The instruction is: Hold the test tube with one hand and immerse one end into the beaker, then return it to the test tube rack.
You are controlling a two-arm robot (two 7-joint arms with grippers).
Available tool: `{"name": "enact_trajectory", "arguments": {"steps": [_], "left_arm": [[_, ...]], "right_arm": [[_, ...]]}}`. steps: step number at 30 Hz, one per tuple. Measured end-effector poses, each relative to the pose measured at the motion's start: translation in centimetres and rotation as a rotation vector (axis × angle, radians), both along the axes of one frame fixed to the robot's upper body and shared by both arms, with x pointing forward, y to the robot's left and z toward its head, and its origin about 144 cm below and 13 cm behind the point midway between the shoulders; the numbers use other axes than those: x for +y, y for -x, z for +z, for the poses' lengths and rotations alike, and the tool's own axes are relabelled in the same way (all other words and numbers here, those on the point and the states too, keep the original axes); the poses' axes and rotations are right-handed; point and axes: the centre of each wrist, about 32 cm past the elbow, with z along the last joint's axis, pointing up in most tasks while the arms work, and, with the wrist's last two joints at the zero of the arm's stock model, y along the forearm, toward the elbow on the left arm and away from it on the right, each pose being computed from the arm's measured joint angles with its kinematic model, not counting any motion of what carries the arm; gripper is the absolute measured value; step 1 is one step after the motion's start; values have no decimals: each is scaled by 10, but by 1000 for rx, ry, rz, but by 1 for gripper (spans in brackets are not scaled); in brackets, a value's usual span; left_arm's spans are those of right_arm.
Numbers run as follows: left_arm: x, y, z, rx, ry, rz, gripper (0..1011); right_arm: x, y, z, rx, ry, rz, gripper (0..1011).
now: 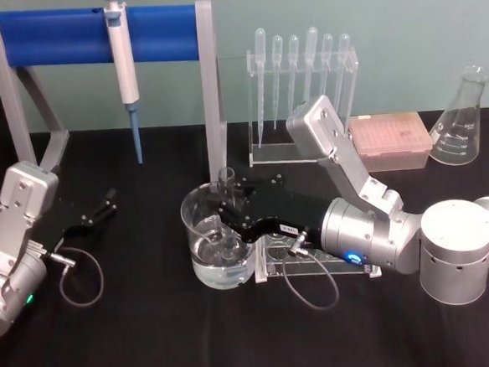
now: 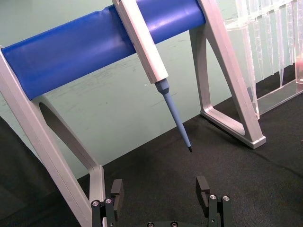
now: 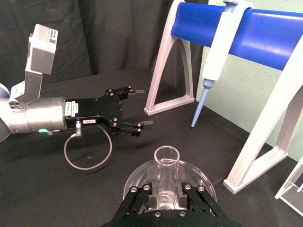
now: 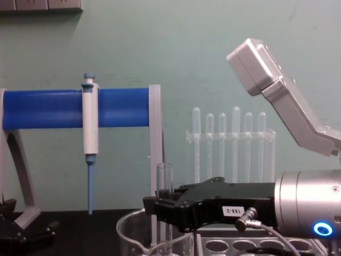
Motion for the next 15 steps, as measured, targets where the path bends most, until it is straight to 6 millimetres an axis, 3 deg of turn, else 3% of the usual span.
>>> {"name": "enact_trajectory", "arguments": {"steps": [15], "left_arm": [[0,0,0,0,0,0,1000]], "right_arm": [[0,0,0,0,0,0,225]]}}
